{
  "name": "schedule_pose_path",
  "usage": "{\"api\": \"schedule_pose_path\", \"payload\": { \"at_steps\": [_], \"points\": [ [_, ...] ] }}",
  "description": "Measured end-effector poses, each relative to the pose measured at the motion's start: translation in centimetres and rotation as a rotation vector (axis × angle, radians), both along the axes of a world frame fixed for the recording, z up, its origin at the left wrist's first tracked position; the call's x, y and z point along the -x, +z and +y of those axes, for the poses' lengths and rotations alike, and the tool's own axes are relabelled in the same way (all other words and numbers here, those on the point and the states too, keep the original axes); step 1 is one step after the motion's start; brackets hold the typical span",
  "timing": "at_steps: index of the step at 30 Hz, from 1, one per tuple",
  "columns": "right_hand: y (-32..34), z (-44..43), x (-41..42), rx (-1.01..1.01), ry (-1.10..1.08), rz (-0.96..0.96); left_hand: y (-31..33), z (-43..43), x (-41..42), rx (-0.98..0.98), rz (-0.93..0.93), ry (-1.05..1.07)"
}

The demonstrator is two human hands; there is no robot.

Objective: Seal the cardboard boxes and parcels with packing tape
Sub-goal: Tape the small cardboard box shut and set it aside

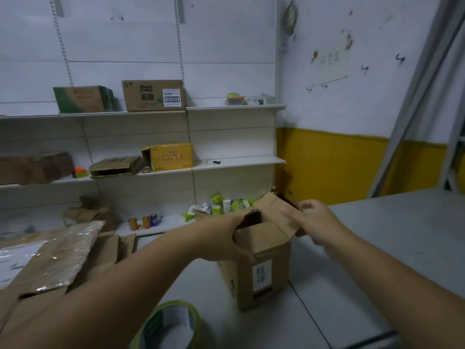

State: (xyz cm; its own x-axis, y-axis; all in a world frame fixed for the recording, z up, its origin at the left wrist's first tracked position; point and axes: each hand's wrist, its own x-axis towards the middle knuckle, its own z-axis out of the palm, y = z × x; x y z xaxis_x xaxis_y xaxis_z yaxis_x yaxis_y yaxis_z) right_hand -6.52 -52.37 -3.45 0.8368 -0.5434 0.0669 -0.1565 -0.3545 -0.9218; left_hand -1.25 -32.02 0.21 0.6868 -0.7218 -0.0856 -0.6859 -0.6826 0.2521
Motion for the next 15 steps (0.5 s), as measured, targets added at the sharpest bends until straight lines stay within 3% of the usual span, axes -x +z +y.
{"api": "schedule_pose_path", "payload": {
  "at_steps": [2,6,9,12,15],
  "points": [
    [-1.7,1.0,0.1,-0.023,-0.043,-0.038,-0.4,-0.7,-0.2,-0.087,-0.024,0.025],
    [-2.4,2.3,0.8,-0.151,-0.019,-0.077,-0.9,-1.1,0.8,0.164,-0.150,0.062],
    [-1.8,2.5,0.7,-0.254,-0.061,-0.048,-1.6,-1.2,1.8,0.230,-0.235,-0.034],
    [-1.4,2.3,0.1,-0.298,-0.049,0.006,-1.3,-1.3,2.4,0.219,0.028,-0.092],
    [-1.1,1.6,-0.3,-0.357,0.001,0.056,0.0,-1.3,1.6,0.250,0.301,0.009]
  ]
}}
